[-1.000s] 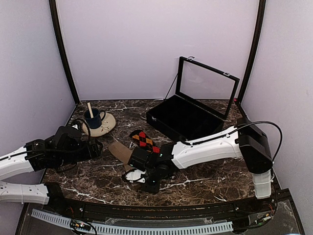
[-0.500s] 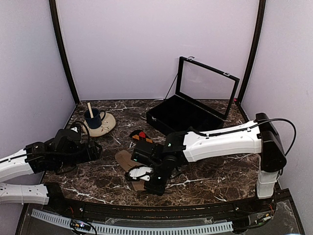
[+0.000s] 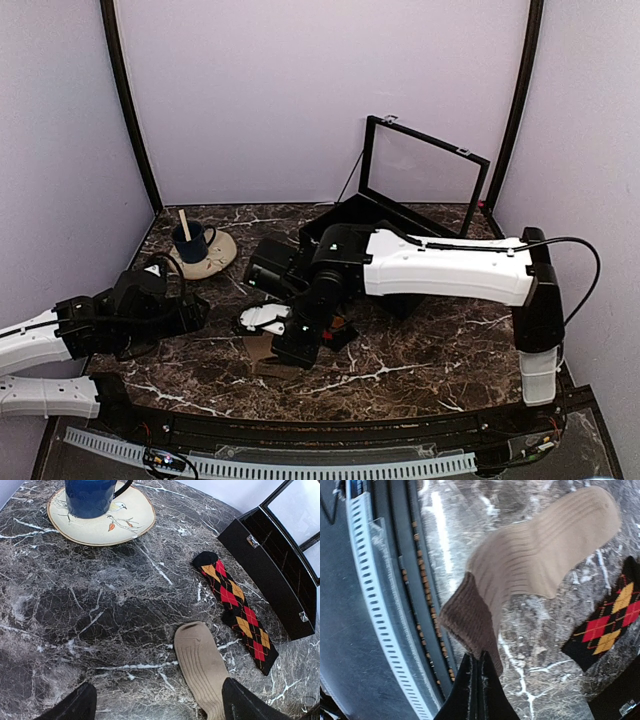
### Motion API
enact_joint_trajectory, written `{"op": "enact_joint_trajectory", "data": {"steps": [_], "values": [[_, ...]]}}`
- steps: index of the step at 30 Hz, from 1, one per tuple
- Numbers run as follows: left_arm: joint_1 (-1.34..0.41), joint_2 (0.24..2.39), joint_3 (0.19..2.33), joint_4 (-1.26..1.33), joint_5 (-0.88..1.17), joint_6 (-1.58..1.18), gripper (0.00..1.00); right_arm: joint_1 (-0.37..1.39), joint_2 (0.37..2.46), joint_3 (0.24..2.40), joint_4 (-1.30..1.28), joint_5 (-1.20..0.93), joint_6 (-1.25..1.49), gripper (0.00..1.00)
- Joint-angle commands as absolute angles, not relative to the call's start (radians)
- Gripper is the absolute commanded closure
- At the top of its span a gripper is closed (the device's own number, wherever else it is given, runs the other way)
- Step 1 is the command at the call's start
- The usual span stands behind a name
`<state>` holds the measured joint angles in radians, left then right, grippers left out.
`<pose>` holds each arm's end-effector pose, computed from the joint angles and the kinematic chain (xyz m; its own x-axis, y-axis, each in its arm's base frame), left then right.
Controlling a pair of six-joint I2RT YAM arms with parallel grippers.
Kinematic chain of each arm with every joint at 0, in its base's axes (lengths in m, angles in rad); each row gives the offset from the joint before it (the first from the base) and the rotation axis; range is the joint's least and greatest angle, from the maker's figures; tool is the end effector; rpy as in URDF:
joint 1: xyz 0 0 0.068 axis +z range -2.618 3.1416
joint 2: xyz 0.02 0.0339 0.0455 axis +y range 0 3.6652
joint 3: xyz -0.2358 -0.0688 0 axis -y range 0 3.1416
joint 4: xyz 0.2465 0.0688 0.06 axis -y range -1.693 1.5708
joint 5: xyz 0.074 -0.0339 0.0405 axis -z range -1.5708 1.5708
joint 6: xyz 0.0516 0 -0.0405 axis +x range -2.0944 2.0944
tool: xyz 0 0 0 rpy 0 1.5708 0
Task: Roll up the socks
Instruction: Fold the sock at the center of the board.
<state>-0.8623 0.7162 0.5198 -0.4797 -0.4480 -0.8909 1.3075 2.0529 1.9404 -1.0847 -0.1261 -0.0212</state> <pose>0.1403 -0.1294 0.2036 -0.6173 -0.3568 -0.7012 -0.0246 0.8995 -0.4362 0.1048 0.4137 0.2378 -0.2217 -0.9033 -0.3674 -0.9747 0.1948 0.1093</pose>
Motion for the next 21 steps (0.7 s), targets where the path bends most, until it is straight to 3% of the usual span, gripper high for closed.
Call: {"op": "enact_joint_trajectory", "data": {"steps": [1,12,21], "values": [[-0.864,0.706,0.5,-0.447,-0.463,-0.892,0.11,1.266,2.111,2.018,-1.113,-0.072,-0.048,1.0],[-0.864,0.717,0.497,-0.441,-0.461,-0.882,0.11,1.264,2.242,2.185,-1.071,0.068,-0.093,1.0],[-0.864,0.703,0.494,-0.467,-0.437,-0.885,0.12,1.263,2.252,2.18,-0.976,0.153,-0.106,1.0]]}}
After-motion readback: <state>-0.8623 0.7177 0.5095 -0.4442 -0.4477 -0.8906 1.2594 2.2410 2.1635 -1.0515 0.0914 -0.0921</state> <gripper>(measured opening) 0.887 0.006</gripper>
